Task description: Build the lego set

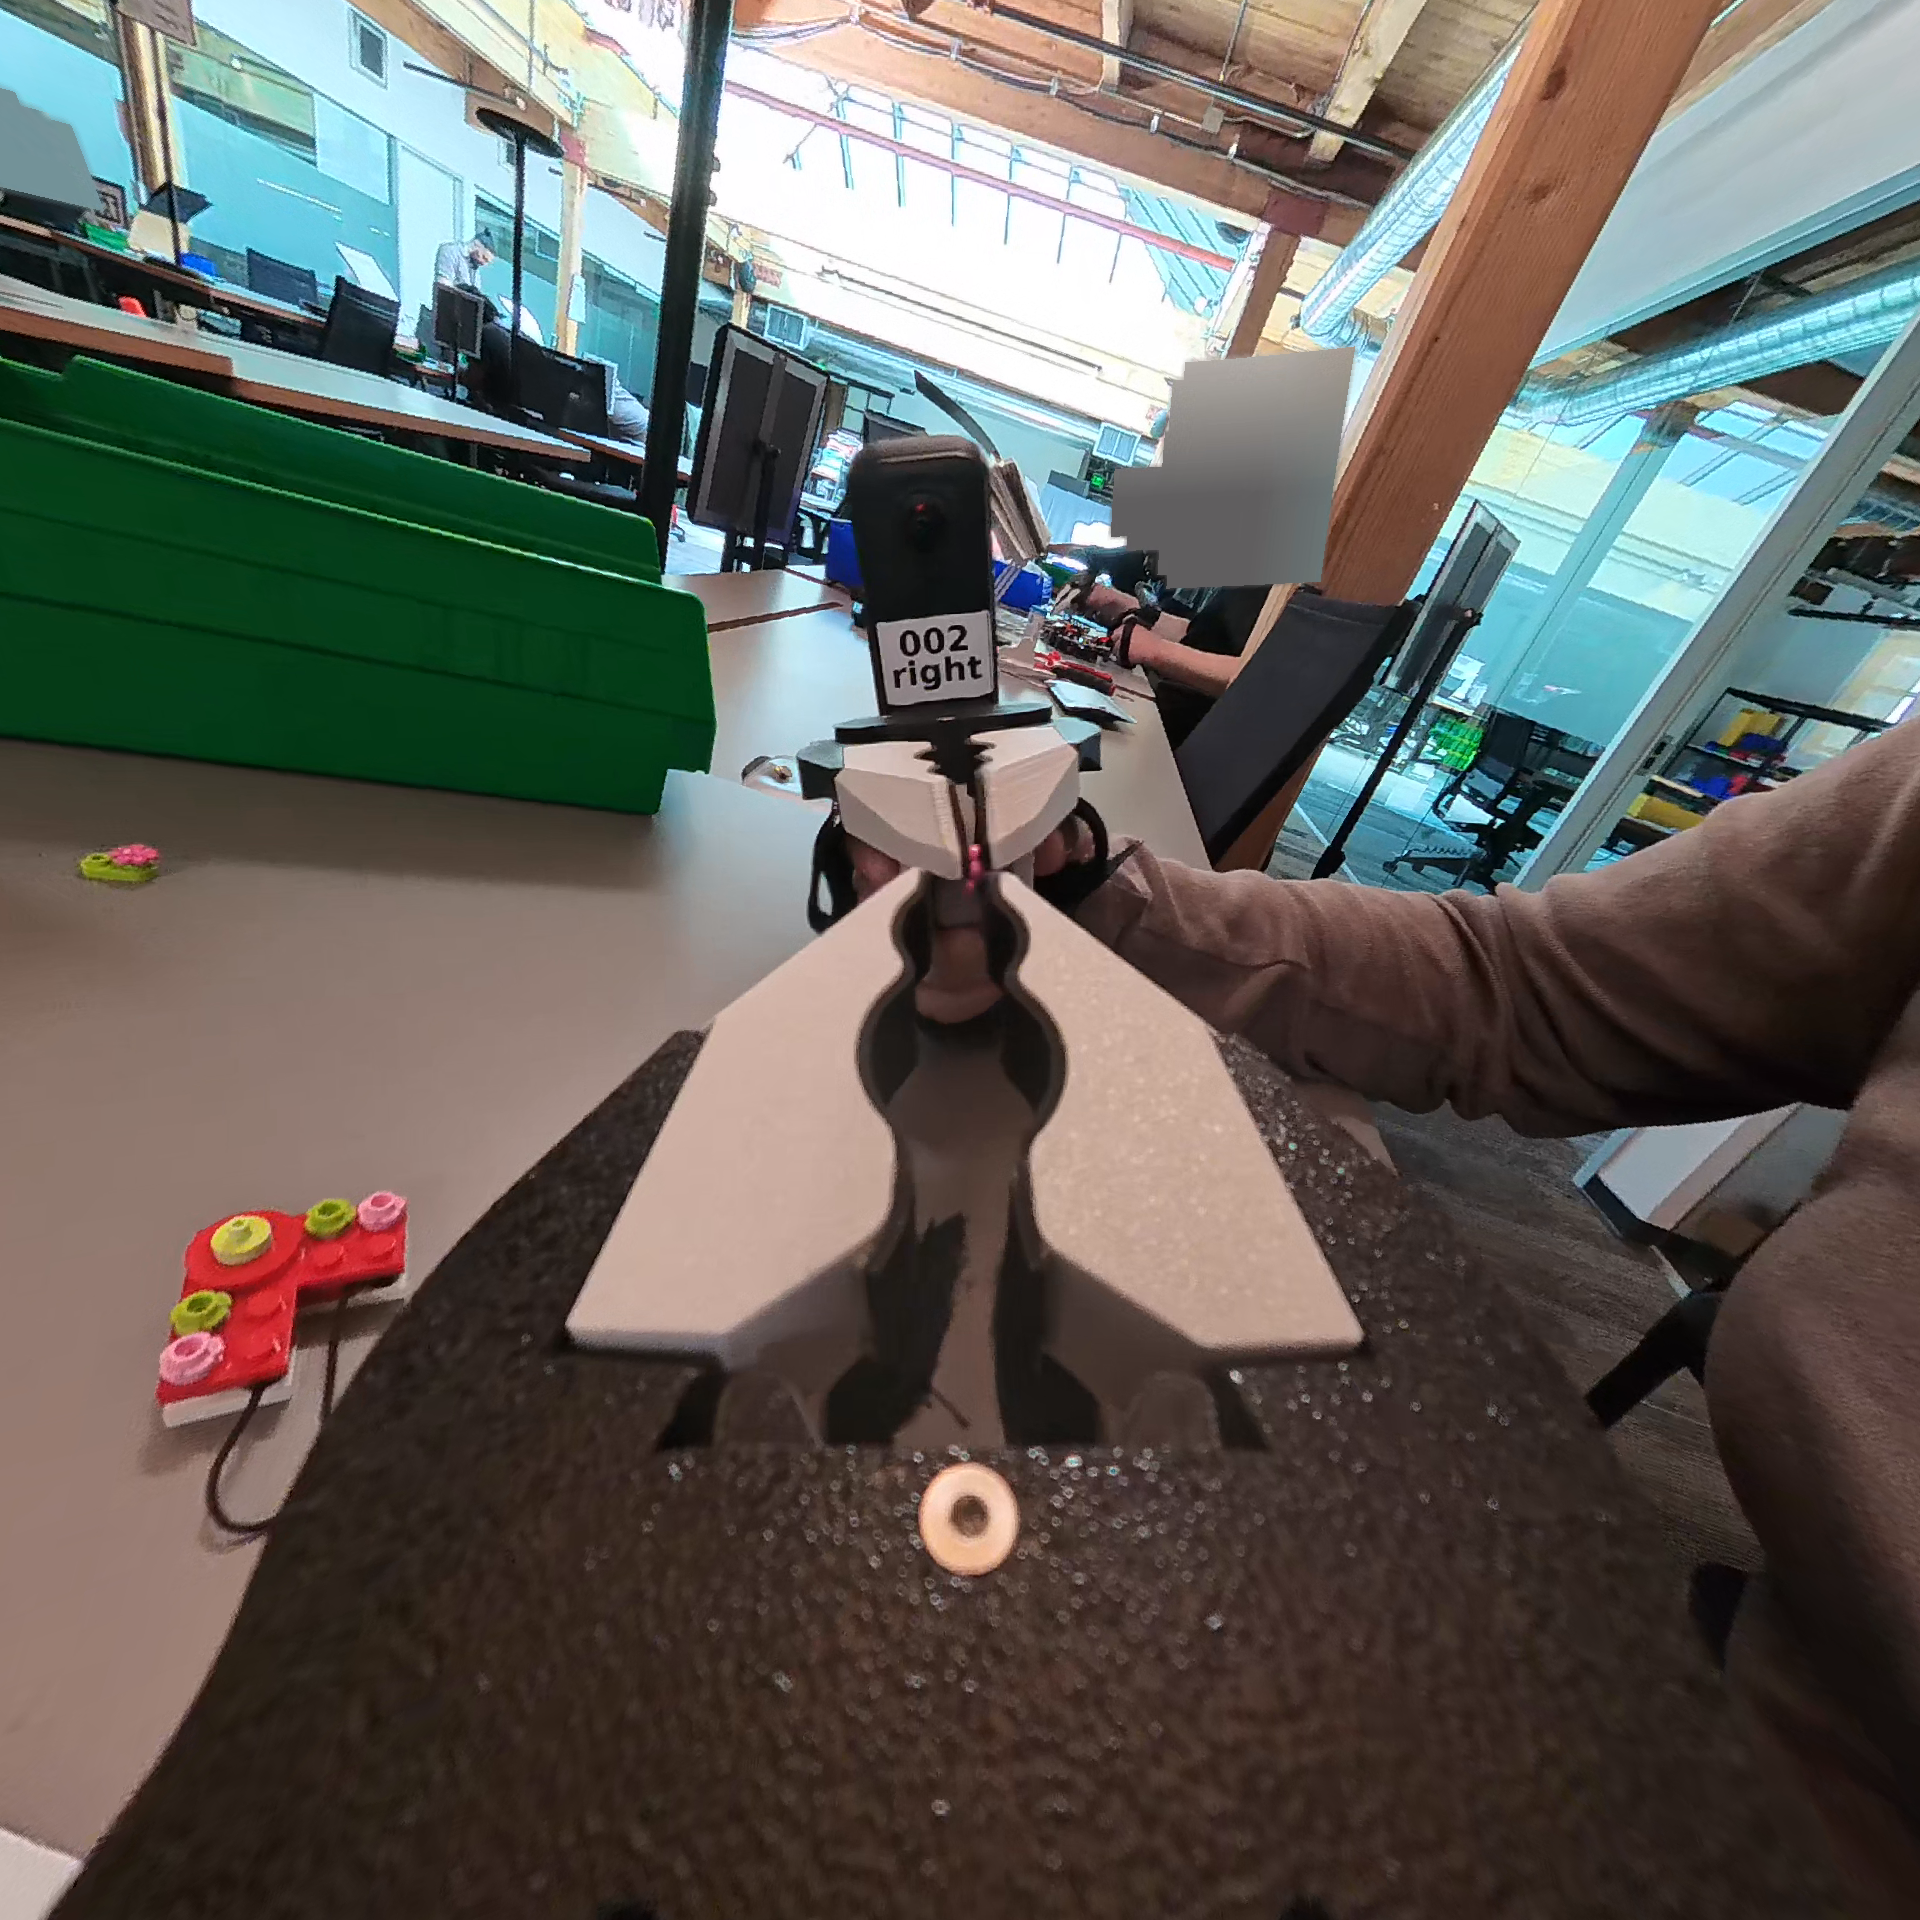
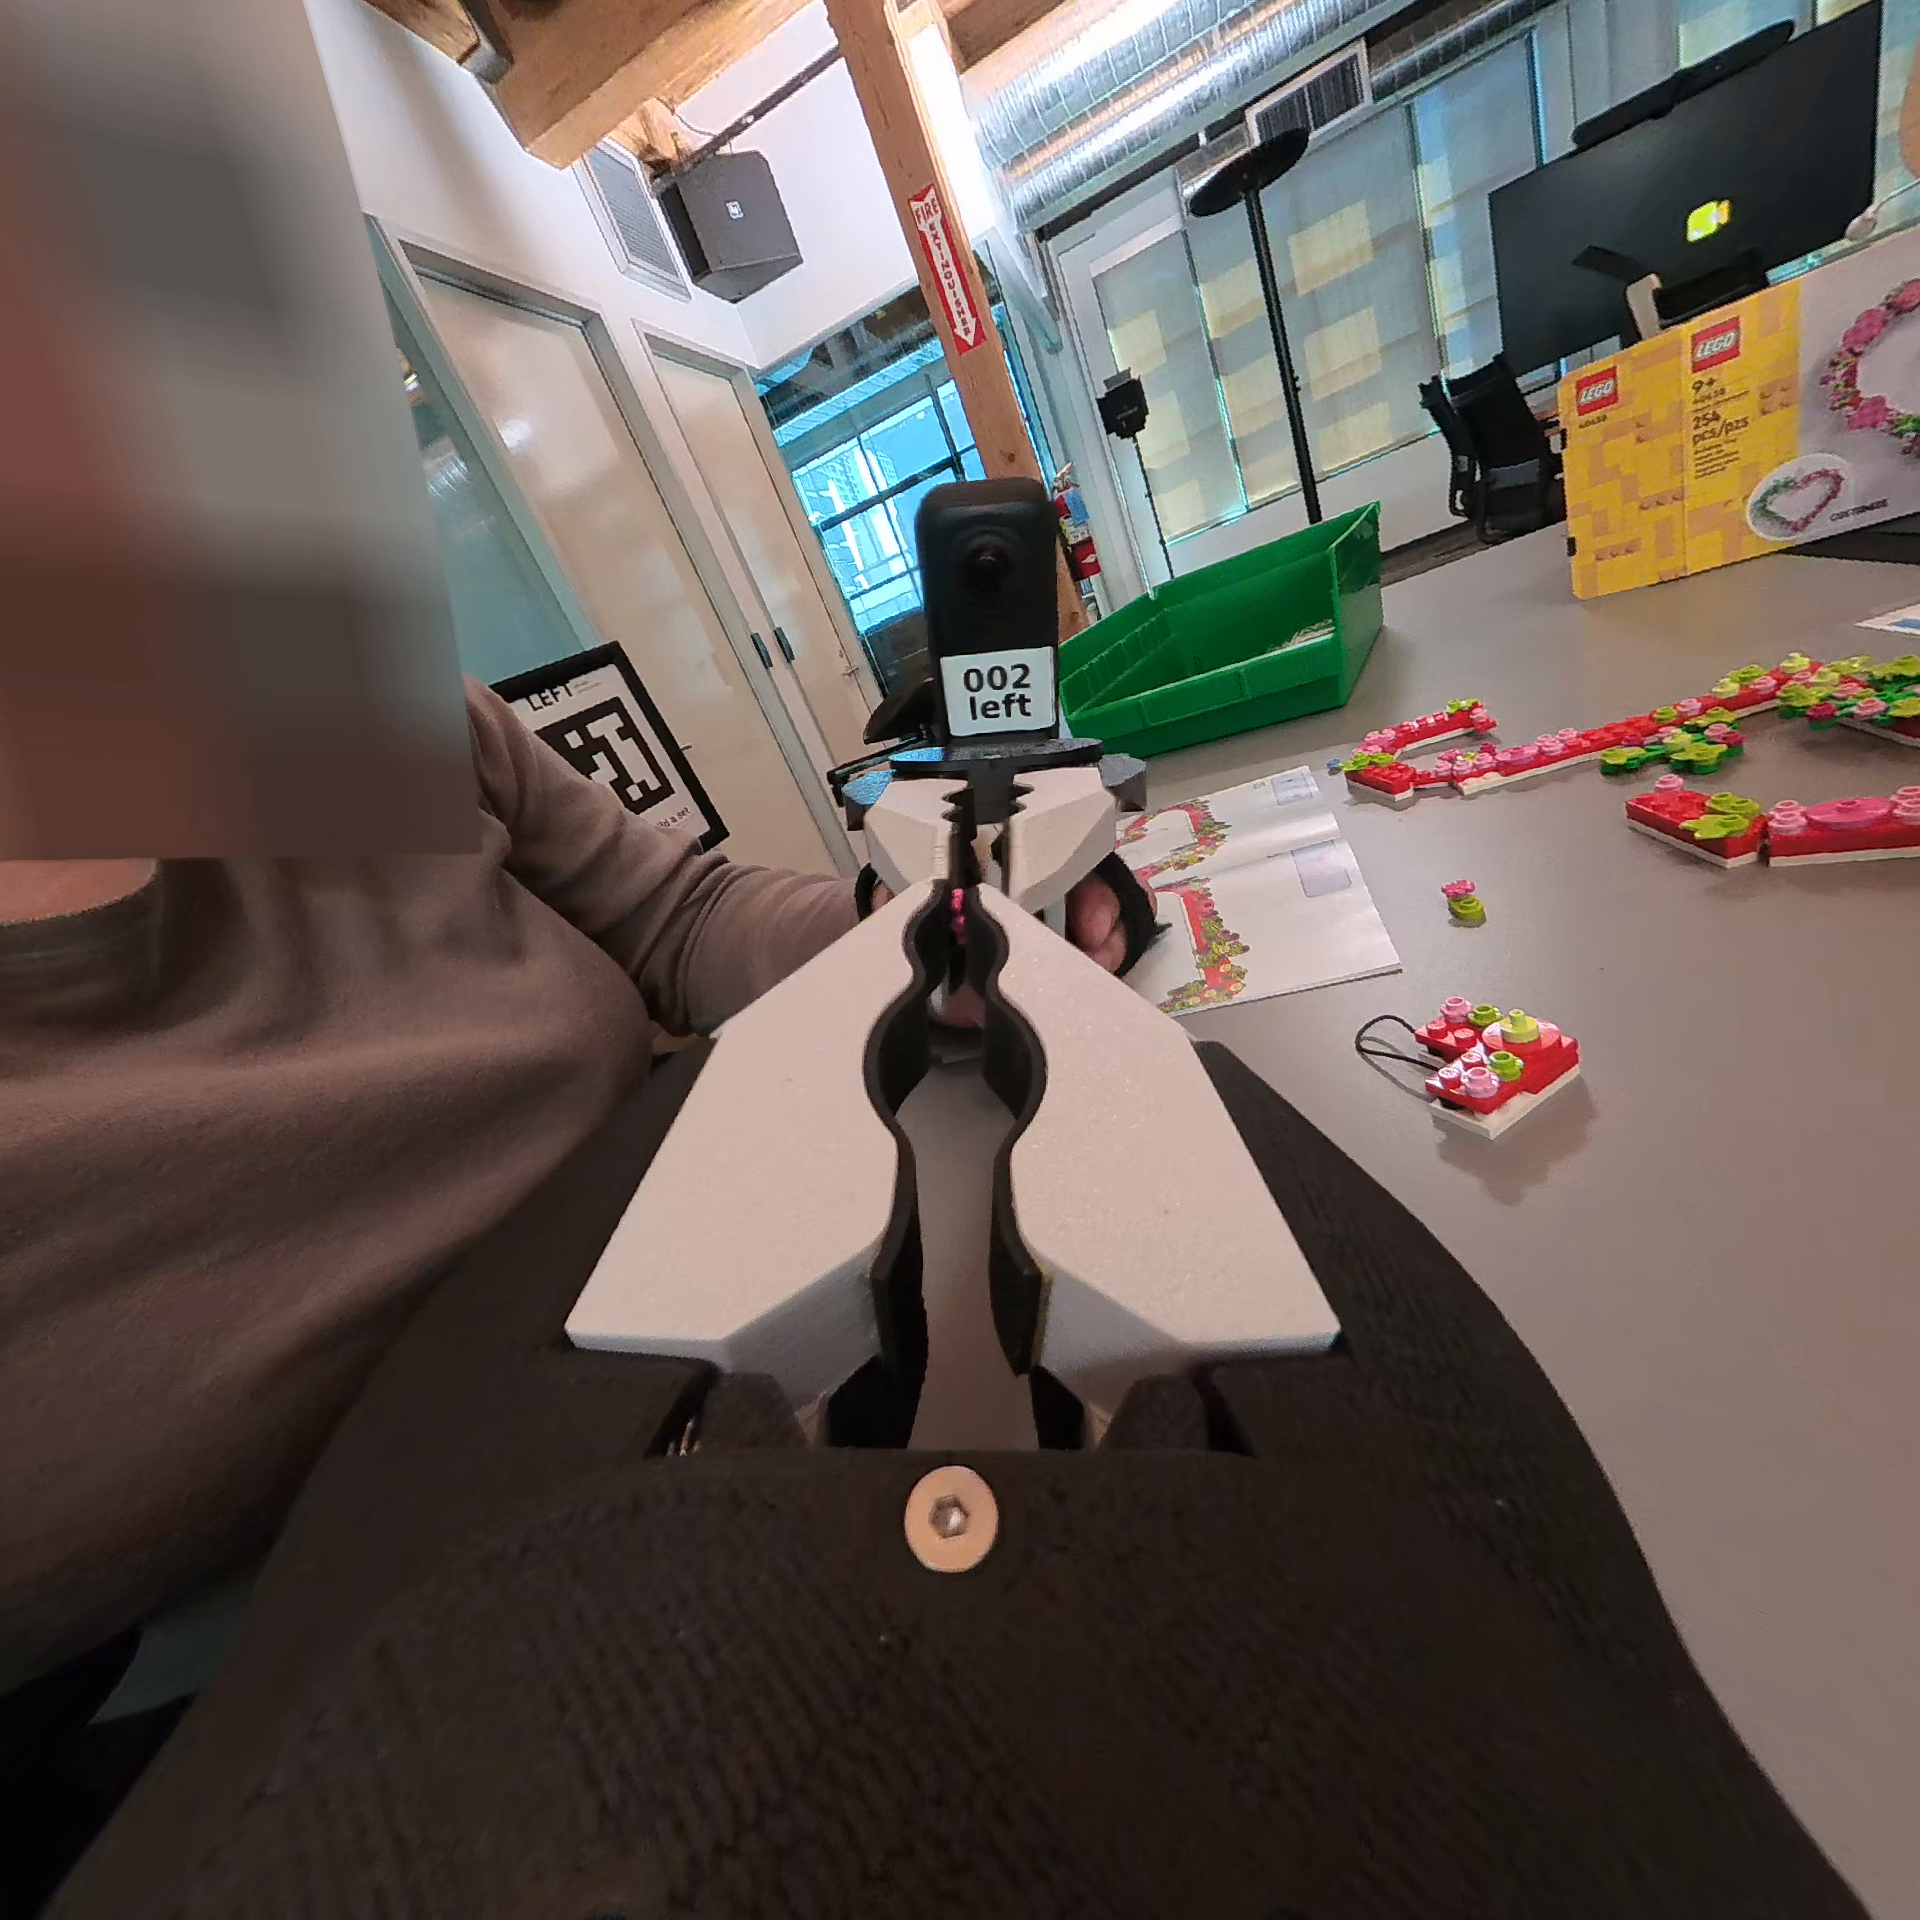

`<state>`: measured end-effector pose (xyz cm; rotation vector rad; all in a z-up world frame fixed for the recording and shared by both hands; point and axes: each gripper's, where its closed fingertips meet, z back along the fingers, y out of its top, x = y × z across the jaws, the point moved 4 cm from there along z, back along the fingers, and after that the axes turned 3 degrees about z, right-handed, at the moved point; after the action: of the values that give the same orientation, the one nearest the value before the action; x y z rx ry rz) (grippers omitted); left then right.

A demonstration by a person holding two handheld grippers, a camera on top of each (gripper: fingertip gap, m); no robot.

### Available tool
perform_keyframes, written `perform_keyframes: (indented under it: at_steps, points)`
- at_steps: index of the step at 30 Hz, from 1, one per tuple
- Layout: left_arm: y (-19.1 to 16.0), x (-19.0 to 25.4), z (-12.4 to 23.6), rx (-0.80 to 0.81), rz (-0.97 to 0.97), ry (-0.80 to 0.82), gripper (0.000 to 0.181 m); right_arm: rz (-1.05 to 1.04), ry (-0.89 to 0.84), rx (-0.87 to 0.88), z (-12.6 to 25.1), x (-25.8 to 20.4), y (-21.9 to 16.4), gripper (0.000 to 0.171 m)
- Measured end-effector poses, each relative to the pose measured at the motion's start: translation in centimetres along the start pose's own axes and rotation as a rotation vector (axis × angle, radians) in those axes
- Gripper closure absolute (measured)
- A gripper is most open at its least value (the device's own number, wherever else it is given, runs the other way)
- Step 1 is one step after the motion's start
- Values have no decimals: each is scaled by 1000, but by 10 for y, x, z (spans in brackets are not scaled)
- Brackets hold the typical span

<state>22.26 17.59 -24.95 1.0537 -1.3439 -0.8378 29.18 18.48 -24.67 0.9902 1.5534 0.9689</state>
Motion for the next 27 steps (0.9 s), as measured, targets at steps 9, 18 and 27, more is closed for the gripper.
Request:
perform_keyframes:
  at_steps: [9, 18, 27]
  points:
    - [-2, 2, -2, -9, -11, -3, 181, 3, 0, 10, 0, -1, 1, 171]
    - [7, 3, 5, 60, 46, -57, 181, 12, -32, 68, 3, 1, 9, 165]
    - [4, 5, 3, 34, 65, -88, 181, 28, 35, 41, 0, -9, 7, 166]
